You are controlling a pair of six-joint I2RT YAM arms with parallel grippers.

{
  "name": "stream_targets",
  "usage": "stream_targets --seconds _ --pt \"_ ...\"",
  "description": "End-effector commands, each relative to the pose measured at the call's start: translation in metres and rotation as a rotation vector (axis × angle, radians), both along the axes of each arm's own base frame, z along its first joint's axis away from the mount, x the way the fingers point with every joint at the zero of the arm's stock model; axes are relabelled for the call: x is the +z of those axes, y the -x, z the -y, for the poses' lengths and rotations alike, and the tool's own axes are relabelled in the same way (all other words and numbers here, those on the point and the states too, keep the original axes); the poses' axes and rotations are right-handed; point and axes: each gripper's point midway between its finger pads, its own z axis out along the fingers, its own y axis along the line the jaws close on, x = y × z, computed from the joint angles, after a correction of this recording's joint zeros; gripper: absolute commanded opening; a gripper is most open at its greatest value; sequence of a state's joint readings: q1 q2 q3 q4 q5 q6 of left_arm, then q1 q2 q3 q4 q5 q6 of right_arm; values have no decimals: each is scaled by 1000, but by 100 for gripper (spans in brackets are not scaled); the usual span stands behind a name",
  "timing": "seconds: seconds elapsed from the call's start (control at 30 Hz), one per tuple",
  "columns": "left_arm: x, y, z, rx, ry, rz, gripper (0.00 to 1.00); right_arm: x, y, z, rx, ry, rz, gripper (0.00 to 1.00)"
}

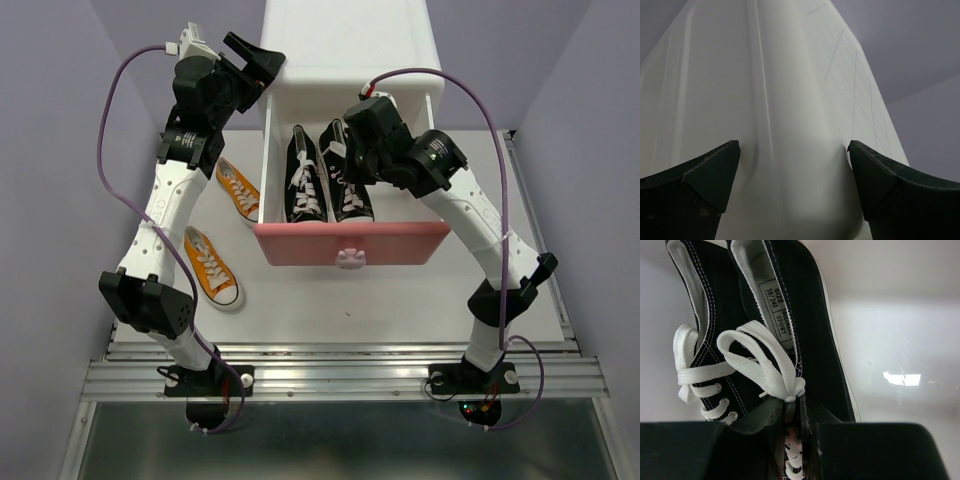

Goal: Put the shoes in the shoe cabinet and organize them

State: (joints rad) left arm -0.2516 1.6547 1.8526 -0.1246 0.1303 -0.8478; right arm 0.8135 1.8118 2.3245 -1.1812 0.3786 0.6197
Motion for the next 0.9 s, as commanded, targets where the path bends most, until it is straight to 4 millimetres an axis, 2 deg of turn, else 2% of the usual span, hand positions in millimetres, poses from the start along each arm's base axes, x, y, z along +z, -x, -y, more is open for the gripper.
stream_targets --seconds 0.0,0.07,0.27,0.33,0.47,0.67,0.87 --pt "-216 21 -10 -26 -267 -630 99 30 -14 -7 -67 -85 94 1" --pt "-216 21 -10 -27 -267 -632 99 32 -14 -6 -74 -86 92 1" --pt "-215 19 -10 -28 -269 -629 99 19 -17 -17 -65 -88 49 1" --pt "-215 19 -10 -28 -272 -632 99 13 -18 -12 -105 -74 32 1" --pt "-214 20 -11 -29 -279 -629 99 22 -21 5 -179 -53 73 1" --pt "-216 22 -12 -27 -287 -635 99 24 -16 16 -203 -40 73 1" --pt "-218 23 -12 -30 -288 -636 99 21 -18 11 -180 -33 75 1"
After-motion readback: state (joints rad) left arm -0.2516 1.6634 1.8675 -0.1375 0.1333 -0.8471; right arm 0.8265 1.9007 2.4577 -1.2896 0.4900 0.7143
